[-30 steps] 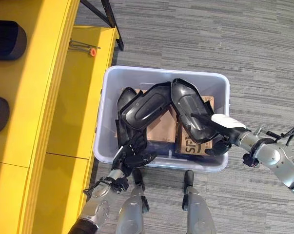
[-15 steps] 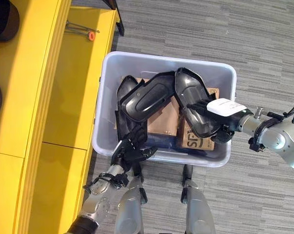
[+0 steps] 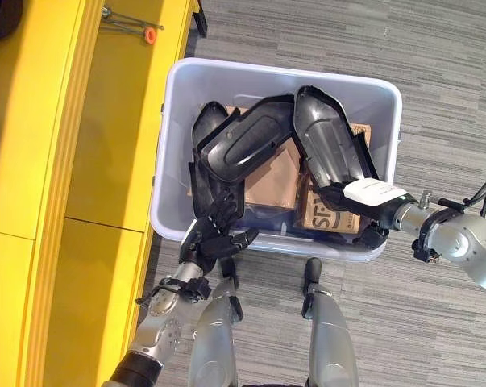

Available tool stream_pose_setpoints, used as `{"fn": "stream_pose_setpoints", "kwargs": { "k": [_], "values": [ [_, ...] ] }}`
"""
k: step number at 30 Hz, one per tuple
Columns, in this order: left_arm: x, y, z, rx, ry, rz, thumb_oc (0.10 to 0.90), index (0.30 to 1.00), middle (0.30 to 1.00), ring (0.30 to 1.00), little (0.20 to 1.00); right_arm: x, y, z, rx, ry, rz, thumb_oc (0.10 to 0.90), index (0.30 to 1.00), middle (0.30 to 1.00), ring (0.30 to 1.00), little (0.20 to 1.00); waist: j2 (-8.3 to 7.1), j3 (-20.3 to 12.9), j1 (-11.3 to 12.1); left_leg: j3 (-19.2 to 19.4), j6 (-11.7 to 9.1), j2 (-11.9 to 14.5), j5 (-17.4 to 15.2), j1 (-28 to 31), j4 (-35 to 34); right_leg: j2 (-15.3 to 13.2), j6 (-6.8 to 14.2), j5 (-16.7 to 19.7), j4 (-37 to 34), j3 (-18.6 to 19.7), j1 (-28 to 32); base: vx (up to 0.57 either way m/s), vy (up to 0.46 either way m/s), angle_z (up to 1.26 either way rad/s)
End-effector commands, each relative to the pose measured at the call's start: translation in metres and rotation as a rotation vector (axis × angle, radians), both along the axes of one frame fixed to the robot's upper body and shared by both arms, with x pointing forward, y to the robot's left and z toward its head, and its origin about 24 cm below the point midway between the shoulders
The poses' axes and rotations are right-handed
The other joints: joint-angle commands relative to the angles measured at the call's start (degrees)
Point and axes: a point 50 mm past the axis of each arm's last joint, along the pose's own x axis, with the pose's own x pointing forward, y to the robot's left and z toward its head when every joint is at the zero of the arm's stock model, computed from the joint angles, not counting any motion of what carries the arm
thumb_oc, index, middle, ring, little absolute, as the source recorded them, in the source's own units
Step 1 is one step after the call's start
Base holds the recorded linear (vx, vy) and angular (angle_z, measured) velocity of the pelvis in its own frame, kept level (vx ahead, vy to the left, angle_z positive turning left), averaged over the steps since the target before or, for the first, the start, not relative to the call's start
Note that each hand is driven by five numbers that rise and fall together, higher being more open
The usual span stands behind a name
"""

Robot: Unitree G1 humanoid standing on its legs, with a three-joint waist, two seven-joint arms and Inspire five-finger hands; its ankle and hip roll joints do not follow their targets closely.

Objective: Move parts from the plastic box to the shelf.

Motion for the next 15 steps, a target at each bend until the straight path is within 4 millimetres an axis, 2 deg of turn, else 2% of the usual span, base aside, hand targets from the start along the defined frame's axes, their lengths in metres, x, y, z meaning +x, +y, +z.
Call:
{"fn": "stream_pose_setpoints", "kwargs": {
  "k": [1,8,15],
  "values": [
    [-0.016,0.011,-0.003,0.055,-0.007,0.020,0.900,1.000,1.000,1.000,1.000,0.002,0.007,0.053,-0.046,-0.213,0.069,0.900,1.000,1.000,1.000,1.000,-1.03,-1.2,0.9,-3.0,-5.7,7.6,-7.4,1.3,8.3,-4.0,1.7,1.7,0.0,-2.6,2.2,0.00,0.000,0.00],
    [-0.018,0.015,-0.003,0.058,0.001,0.032,0.900,1.000,1.000,1.000,1.000,0.004,0.002,0.072,-0.075,-0.292,0.045,0.900,1.000,1.000,1.000,1.000,-0.74,-1.2,0.9,-3.8,-5.6,8.4,-8.6,-0.7,11.2,-4.0,1.4,-0.2,4.2,-2.0,-0.2,0.01,-0.013,0.04],
    [-0.020,0.018,-0.005,0.060,0.010,0.042,0.900,1.000,1.000,1.000,1.000,0.002,-0.002,0.079,-0.094,-0.310,0.038,0.900,1.000,1.000,1.000,1.000,-0.73,-1.1,0.8,-4.4,-5.8,8.6,-9.3,-1.7,13.1,-3.8,1.1,-1.7,7.3,-1.6,-1.5,0.02,-0.025,0.01]
  ]
}}
